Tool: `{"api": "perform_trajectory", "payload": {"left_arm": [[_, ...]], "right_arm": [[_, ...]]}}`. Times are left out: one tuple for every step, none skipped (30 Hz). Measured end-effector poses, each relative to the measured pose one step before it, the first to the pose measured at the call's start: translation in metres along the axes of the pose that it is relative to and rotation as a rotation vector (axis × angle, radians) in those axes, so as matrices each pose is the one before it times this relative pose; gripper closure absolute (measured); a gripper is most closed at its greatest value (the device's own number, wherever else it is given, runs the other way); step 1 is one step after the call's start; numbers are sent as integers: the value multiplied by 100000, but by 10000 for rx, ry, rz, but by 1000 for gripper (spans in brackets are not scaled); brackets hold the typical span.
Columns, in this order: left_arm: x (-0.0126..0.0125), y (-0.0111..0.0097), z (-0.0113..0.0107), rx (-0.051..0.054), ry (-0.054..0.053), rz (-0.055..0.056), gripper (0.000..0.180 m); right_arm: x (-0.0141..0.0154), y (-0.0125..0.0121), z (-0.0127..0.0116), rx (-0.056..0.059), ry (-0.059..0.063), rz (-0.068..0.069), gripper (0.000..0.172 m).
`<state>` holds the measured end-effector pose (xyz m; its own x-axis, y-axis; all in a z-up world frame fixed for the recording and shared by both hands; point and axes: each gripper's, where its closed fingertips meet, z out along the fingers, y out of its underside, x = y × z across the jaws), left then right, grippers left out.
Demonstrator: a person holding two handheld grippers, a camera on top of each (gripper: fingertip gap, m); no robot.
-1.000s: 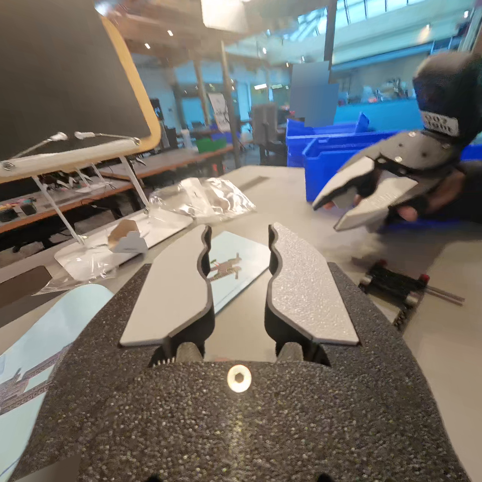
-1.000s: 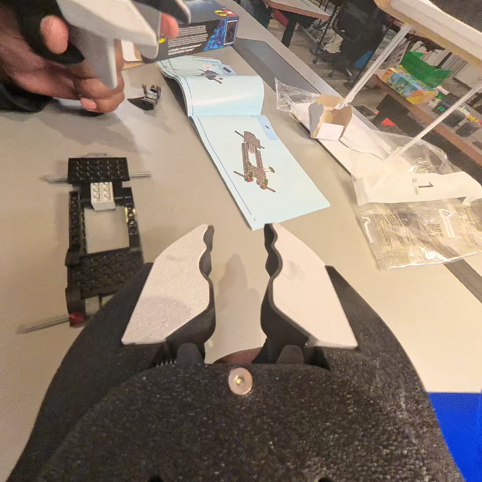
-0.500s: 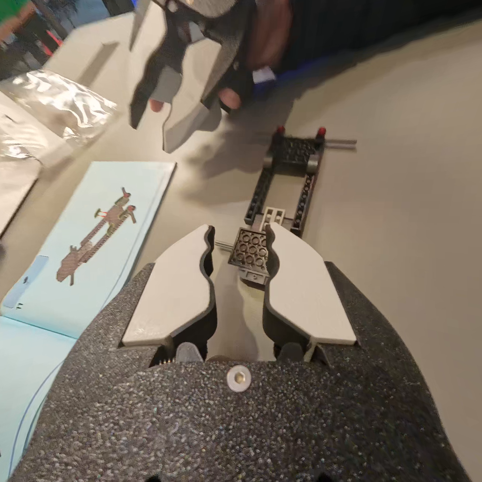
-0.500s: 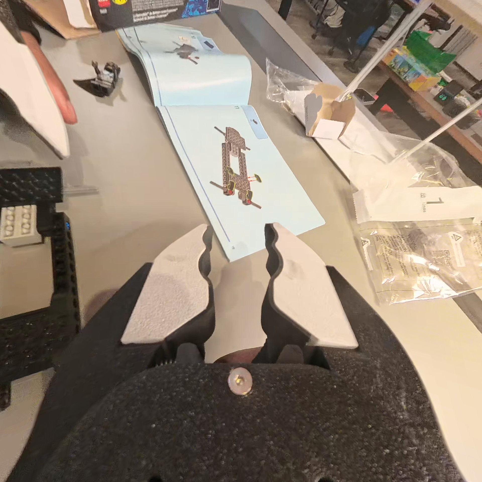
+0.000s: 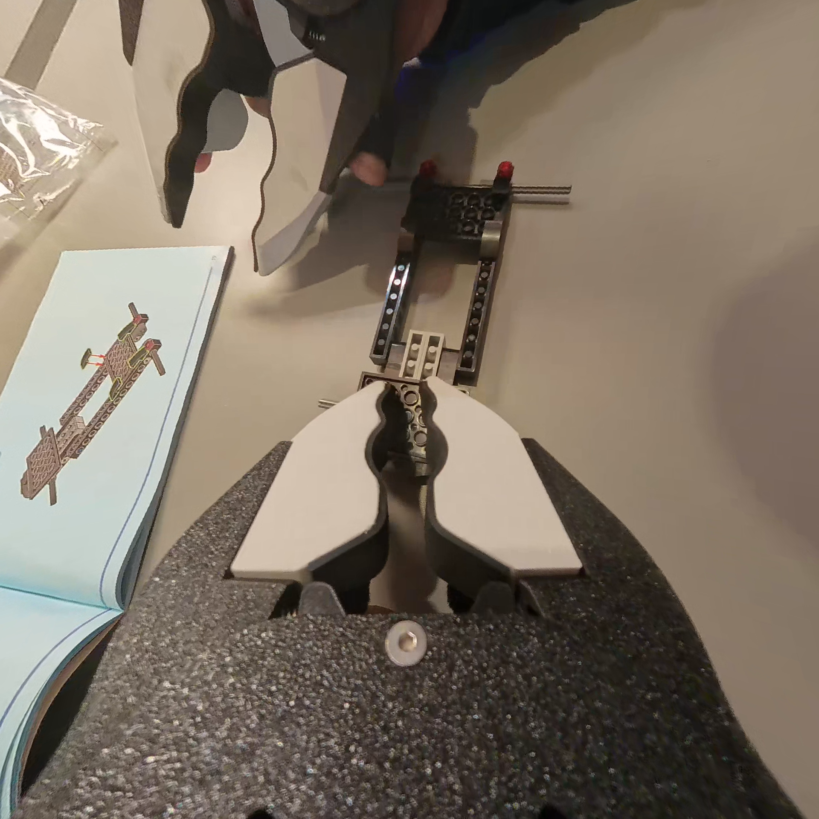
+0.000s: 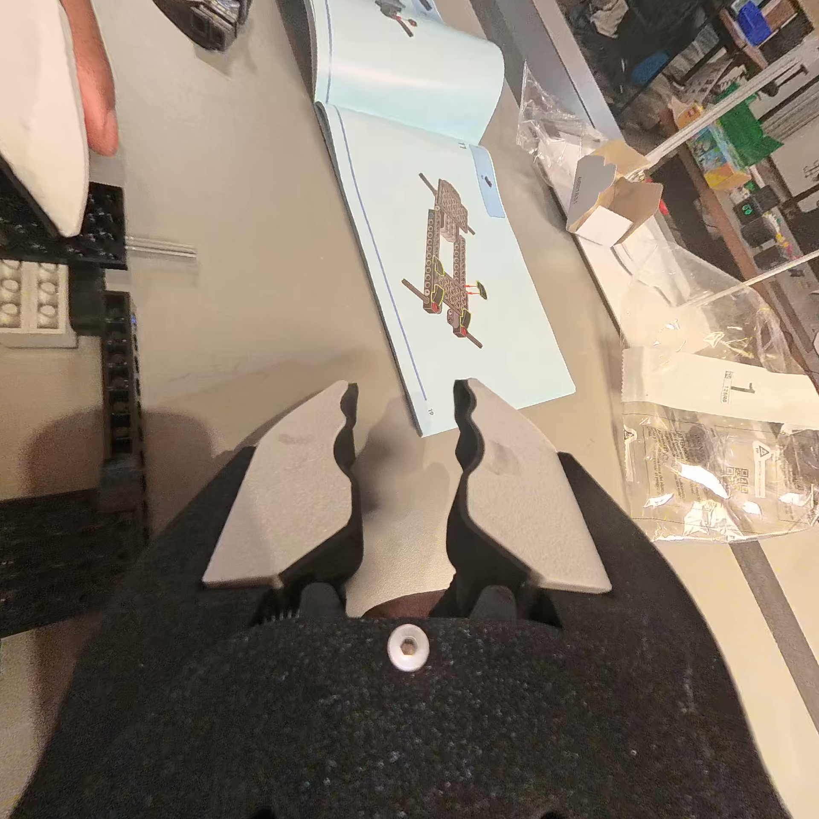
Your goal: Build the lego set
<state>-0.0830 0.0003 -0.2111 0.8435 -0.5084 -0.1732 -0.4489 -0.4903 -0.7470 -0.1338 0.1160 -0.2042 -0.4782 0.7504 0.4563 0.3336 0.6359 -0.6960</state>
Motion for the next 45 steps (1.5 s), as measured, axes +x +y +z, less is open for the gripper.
{"api": "perform_trajectory", "payload": {"left_arm": [[-18, -12, -8, 4, -27, -7, 168], [-21, -21, -39, 21, -20, -9, 166], [-114, -38, -54, 43, -63, -35, 160], [-150, -72, -85, 73, -64, -72, 153], [-241, -192, -159, 161, -118, -65, 152], [-231, -294, -212, 246, -116, -19, 152], [-174, -208, -160, 174, -57, -77, 153], [-155, -24, -56, 40, -31, -106, 153], [-179, 20, -8, -5, -71, -28, 153], [-185, -26, 1, 26, -94, 35, 152], [-266, -161, -62, 117, -153, 71, 152], [-539, -387, -151, 285, -328, 82, 151], [-704, -594, -249, 446, -391, 30, 150], [-938, -721, -295, 545, -479, -51, 150], [-1321, -798, -323, 575, -697, -102, 149], [-1435, -799, -307, 511, -724, -96, 149], [-1509, -855, -240, 448, -745, -59, 148], [-1552, -1004, -173, 487, -758, -76, 147], [-1457, -1150, -80, 531, -667, -87, 146], [-1389, -1221, 22, 529, -598, -201, 145], [-1577, -1198, 155, 494, -717, -318, 144], [-1456, -1205, 331, 504, -631, -345, 141], [-1215, -1165, 483, 533, -510, -427, 138], [-722, -907, 616, 416, -231, -470, 136], [-148, -487, 686, 208, 74, -414, 133], [-45, -10, 608, 32, 20, -224, 129], [-43, 297, 436, -5, -110, 28, 127], [118, 479, 248, 28, -117, 160, 127], [289, 677, 109, -3, -73, 113, 127], [472, 796, 49, -103, 58, 95, 127], [416, 522, -75, -2, 67, 106, 128], [193, 31, -197, 246, -26, 66, 133], [93, -251, -210, 364, -56, 20, 140], [252, -142, -107, 195, 102, -44, 143], [532, 299, 48, -176, 321, -51, 143], [583, 836, 142, -528, 371, 74, 143], [460, 1052, 187, -620, 259, 201, 142], [418, 1055, 185, -584, 190, 260, 141], [508, 993, 173, -552, 198, 280, 141], [507, 1084, 270, -677, 155, 297, 141], [567, 1041, 336, -700, 167, 295, 140], [503, 1126, 435, -791, 86, 264, 140], [602, 1100, 475, -779, 124, 295, 138], [819, 913, 420, -616, 227, 369, 138], [731, 981, 423, -640, 151, 445, 138]], "right_arm": [[29, -3, -11, 10, -15, 44, 128], [60, -28, -28, 32, -15, 79, 128], [111, -57, -50, 54, -12, 108, 128], [118, -56, -70, 66, -13, 123, 128], [131, -63, -63, 65, -7, 122, 128], [116, -62, -71, 64, -2, 111, 127], [107, -56, -53, 57, -3, 95, 127], [90, -43, -46, 43, 1, 84, 127], [95, -21, -28, 31, 2, 78, 127], [89, -30, -26, 29, -7, 83, 127], [140, -38, -32, 37, 11, 106, 127], [219, -67, -47, 64, 42, 119, 127], [271, -130, -53, 109, 55, 109, 127], [364, -168, -53, 134, 66, 114, 127], [488, -195, -33, 109, 80, 143, 128], [570, -246, -11, 74, 70, 164, 128], [650, -341, 9, 56, 50, 158, 128], [743, -422, 57, 44, 58, 134, 129], [809, -445, 137, 27, 50, 107, 129], [816, -413, 235, 12, 21, 104, 129], [826, -342, 362, -11, -18, 183, 130], [871, -238, 516, -62, -37, 354, 129], [795, -169, 618, -76, -96, 515, 125], [515, -139, 612, -41, -213, 600, 123], [358, -52, 561, -32, -227, 573, 121], [348, 56, 469, -30, -122, 419, 118], [306, 133, 370, -6, -30, 233, 119], [227, 269, 280, -83, 5, 47, 119], [204, 399, 170, -159, 55, -167, 117], [208, 296, 38, -70, 110, -249, 117], [121, 188, -14, 31, 55, -127, 117], [-53, 141, -5, 63, -86, 17, 116], [-146, 150, 39, 60, -145, 55, 116], [-140, 215, 89, 26, -116, 5, 116], [-149, 345, 180, -41, -97, -52, 116], [-219, 433, 244, -162, -139, -77, 115], [-269, 231, 175, -143, -167, -90, 111], [-259, 14, 50, -21, -152, -92, 112], [-181, 3, 7, 2, -132, -31, 112], [-32, 28, 8, -16, -94, 66, 112], [11, 21, 6, -6, -95, 106, 112], [7, -23, -25, 24, -107, 111, 112], [53, -25, -42, 34, -86, 129, 113], [72, -8, -15, 17, -54, 121, 113], [66, 21, 2, -18, -25, 86, 113]]}}
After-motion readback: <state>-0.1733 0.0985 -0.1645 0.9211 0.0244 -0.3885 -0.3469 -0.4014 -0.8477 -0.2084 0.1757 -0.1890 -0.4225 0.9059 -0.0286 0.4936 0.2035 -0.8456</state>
